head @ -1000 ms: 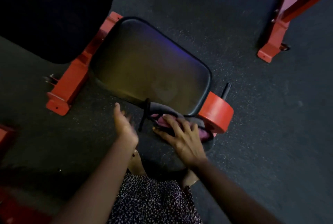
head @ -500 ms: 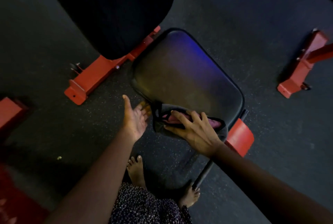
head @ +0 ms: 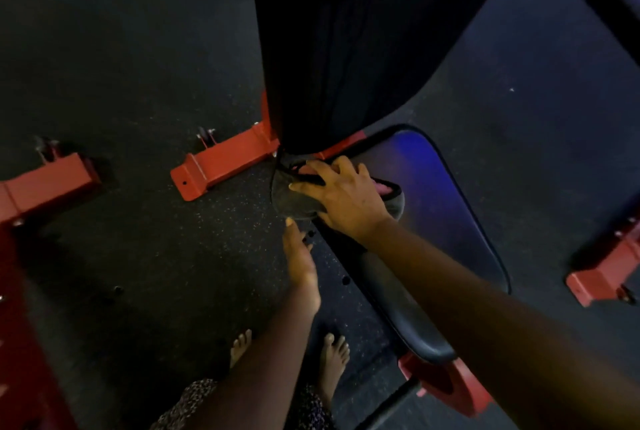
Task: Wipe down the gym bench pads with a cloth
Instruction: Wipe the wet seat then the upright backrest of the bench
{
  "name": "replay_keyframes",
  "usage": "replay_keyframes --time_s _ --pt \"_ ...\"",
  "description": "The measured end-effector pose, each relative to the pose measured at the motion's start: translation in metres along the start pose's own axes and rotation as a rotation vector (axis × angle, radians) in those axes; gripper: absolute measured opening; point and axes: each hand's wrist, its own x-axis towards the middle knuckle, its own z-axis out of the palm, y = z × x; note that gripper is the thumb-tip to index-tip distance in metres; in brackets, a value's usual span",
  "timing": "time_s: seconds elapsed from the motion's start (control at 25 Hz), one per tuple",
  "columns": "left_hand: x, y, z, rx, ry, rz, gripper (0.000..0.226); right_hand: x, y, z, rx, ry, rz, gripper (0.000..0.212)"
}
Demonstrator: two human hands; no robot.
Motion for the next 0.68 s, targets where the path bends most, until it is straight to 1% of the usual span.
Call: replay_keyframes --time_s 0.08,0.16,0.28,0.36,0.44,0.52,0.68 --pt "0.002 -0.006 0.024 -0.129 0.022 0.073 0.061 0.005 0.009 -0.002 0.040 0.040 0.040 0.059" --pt "0.005 -0.010 0.049 -0.216 0.068 0.153 0.057 0.005 0.018 0.001 0.055 0.076 0.007 0.059" --pt "0.008 -0.012 0.074 -0.095 0.305 0.255 0.054 0.001 0.041 0.009 0.079 0.150 -0.019 0.061" --pt "0.011 -0.017 0.079 -0.047 0.407 0.284 0.050 -0.001 0.059 0.013 0.076 0.199 -0.030 0.063" --pt "0.015 -0.021 0.078 -0.019 0.436 0.302 0.052 -0.003 0.078 0.016 0.061 0.237 -0.044 0.064" --pt "0.019 -0.024 0.079 0.007 0.455 0.318 0.054 -0.008 0.103 0.019 0.057 0.229 -0.025 0.062" --pt "0.021 -0.024 0.080 0.035 0.471 0.314 0.056 -0.029 0.149 0.023 0.128 0.177 0.160 0.062"
